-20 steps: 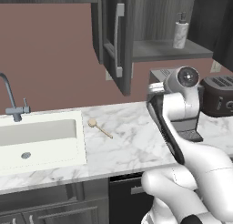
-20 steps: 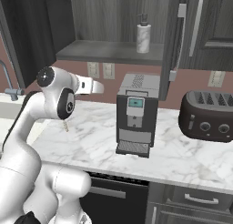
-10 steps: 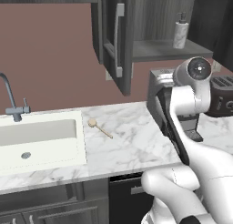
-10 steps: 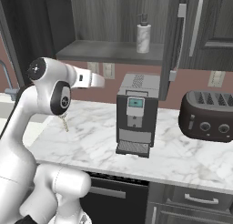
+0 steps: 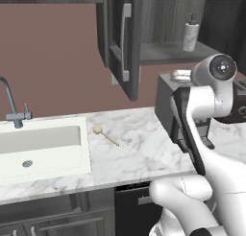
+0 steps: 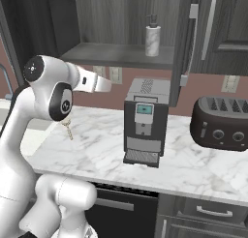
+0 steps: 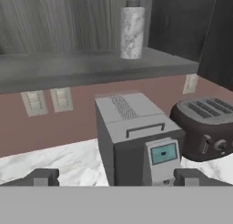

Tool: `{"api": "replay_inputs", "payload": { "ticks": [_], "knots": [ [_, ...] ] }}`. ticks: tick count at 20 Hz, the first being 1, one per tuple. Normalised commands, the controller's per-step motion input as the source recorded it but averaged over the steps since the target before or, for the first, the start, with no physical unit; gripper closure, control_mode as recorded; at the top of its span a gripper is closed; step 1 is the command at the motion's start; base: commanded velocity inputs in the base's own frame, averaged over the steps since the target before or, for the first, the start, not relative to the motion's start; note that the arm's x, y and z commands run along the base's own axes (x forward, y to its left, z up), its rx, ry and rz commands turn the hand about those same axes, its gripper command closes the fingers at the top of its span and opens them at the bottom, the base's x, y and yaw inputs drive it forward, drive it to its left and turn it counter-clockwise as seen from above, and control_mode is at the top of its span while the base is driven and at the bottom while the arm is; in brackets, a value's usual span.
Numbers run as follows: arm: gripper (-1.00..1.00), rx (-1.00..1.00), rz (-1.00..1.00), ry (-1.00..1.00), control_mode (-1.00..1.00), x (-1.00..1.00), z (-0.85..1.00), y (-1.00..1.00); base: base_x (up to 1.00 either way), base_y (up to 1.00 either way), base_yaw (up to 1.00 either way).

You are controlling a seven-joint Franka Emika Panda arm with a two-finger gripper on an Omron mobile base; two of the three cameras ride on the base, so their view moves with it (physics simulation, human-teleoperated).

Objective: Locate and retrieve the dish brush and soap dispenser from the cabinet. Place them next to the sink.

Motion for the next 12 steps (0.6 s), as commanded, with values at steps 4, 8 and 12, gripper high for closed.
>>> {"api": "replay_inputs", "payload": {
  "ticks": [4, 8, 12],
  "knots": [
    [-1.0, 0.24, -0.02, 0.0, -1.0, 0.0, 0.0, -0.06, 0.0, 0.0, 0.0],
    [-1.0, 0.05, 0.0, 0.04, -1.0, 0.02, 0.01, -0.03, 0.0, 0.0, 0.0],
    [-1.0, -0.02, 0.0, 0.05, -1.0, 0.01, 0.15, -0.13, 0.0, 0.0, 0.0]
  ]
}}
